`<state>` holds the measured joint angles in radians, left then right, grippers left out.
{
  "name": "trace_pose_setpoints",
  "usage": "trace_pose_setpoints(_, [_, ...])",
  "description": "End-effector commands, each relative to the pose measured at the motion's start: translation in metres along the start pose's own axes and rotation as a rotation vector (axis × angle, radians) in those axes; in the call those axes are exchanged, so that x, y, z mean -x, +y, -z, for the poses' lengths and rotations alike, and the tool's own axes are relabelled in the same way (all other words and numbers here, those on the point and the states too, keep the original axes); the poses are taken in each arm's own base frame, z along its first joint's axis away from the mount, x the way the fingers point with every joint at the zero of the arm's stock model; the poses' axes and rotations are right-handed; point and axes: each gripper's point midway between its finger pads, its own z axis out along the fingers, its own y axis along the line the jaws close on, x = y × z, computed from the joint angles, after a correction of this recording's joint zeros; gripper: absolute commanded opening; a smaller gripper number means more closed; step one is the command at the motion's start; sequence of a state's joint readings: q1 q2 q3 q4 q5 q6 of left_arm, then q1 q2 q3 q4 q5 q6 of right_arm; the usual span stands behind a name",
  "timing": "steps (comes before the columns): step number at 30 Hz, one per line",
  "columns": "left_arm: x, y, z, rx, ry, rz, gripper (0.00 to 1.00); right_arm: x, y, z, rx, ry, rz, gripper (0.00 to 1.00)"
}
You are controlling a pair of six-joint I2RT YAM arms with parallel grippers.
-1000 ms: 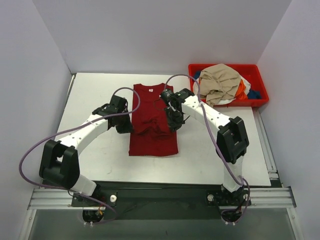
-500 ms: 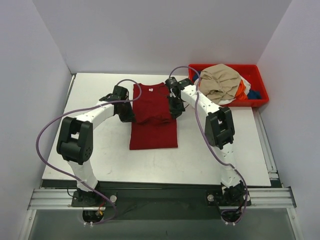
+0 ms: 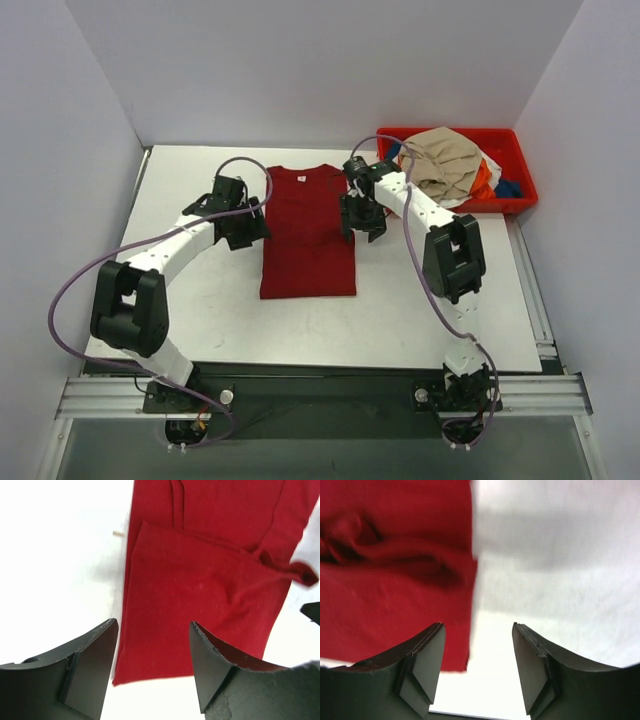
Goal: Fold and stack the t-shirts
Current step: Fold the folded rectangular tshirt in 1/3 of the way, then grab one side of the 2/3 rectangular tshirt with both arms
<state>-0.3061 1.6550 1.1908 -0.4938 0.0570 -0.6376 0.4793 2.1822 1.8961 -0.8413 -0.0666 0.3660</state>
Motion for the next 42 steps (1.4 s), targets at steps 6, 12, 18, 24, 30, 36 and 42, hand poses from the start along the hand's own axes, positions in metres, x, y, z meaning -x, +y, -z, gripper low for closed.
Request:
trace_pose_setpoints(6, [-0.052,0.014,0.026,-0.083,0.028,-0.035,0.69,-0.051,0.002,0.05,0.098,-0.063,-0.077,0.56])
trace_pose_setpoints(12, [-0.084,0.026,0.034,-0.105,0.059,0.001,0.68,-0.099,0.018,0.034,0.135,0.005,-0.069,0.53])
trace_pose_setpoints(18, [-0.104,0.036,0.037,-0.115,0.084,0.03,0.65,-0.125,0.028,0.012,0.117,0.054,-0.039,0.49])
trace_pose_setpoints(24, [-0.114,0.039,0.04,-0.123,0.087,0.05,0.64,-0.137,0.019,-0.005,0.067,0.094,-0.026,0.43])
trace_pose_setpoints(30, [-0.119,0.043,0.042,-0.116,0.087,0.055,0.64,-0.154,0.008,-0.019,0.024,0.14,-0.024,0.41])
trace_pose_setpoints(36, [-0.122,0.039,0.038,-0.111,0.101,0.044,0.63,-0.157,0.005,-0.028,0.009,0.154,-0.001,0.39])
trace_pose_setpoints(42, [-0.12,0.042,0.035,-0.057,0.1,0.027,0.63,-0.149,0.009,-0.026,0.029,0.129,0.006,0.36])
